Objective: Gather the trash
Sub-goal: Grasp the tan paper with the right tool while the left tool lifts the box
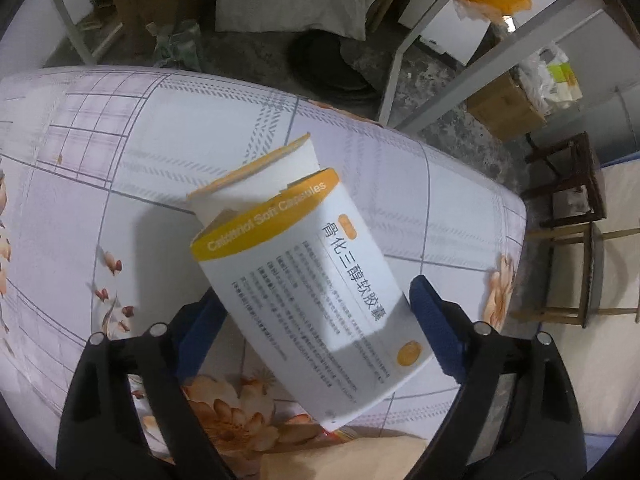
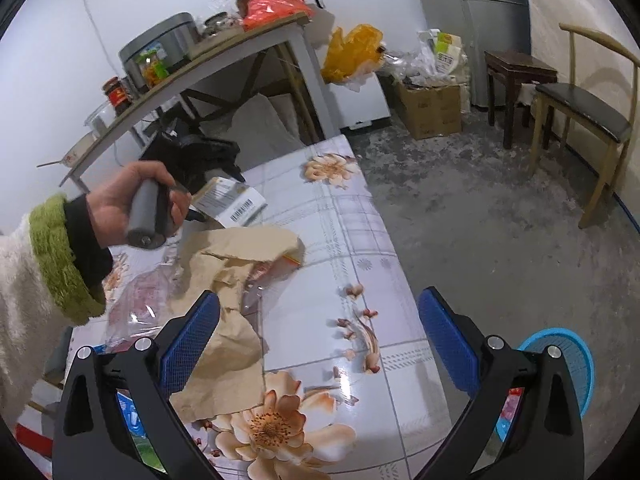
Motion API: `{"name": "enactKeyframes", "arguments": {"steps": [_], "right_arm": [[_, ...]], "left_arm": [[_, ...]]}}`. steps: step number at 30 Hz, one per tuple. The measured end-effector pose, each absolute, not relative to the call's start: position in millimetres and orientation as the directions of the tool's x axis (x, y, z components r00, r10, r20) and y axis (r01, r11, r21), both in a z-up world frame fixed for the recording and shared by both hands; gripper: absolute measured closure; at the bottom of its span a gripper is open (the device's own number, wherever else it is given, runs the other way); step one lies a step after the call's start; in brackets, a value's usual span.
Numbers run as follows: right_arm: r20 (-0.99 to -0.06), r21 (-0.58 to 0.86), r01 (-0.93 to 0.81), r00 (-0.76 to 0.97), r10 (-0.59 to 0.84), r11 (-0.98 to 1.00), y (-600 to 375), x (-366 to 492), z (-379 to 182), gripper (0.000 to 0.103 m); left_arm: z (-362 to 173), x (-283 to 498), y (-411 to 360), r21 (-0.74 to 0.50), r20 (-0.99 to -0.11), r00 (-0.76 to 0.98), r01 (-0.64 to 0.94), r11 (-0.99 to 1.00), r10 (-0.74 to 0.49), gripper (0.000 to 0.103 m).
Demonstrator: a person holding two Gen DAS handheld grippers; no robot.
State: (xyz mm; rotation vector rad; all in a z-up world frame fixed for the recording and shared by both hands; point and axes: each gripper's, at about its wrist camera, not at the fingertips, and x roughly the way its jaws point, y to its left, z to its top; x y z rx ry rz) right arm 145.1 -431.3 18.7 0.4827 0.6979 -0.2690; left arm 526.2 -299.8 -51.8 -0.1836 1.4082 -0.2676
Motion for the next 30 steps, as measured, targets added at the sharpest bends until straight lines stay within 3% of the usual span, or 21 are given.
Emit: {"name": "enactKeyframes", "arguments": {"steps": [7,11,15,17,28,30], "right_arm": [[-0.616,0.398,0.040,0.752,0.235,0.917,-421,202,35,0.006],[-0.664,0.321,-0.114,0.681,0.309,0.940,-398,247,28,0.006],[-0.701,0.191,-0.180,0.663,0.262,0.965,-375,273,16,0.008],[-0.722,0.177,-0.204,0.638,0.268,0.963,-371,283,6,0.014],[-0.800,0.128,-0.150,0.568,0.191,0.980,-365,294,-18,0.092],[-0.796,0.125,-0.139,0.577,0.183,0.982,-364,292,-12,0.096]], "left_arm": [[-46,527,-260,-0.373,-0.915,0.143,0.059,0.926,-0.378,0.026],[-43,531,-240,-0.483,-0.864,0.160,0.009,0.876,-0.478,0.031],[-31,532,-222,-0.564,-0.809,0.195,0.007,0.826,-0.554,0.034],[-24,532,-215,-0.605,-0.777,0.213,0.008,0.796,-0.593,0.034],[6,519,-189,-0.731,-0.654,0.243,0.039,0.681,-0.717,0.034],[15,513,-182,-0.750,-0.630,0.249,0.051,0.660,-0.735,0.034]]}}
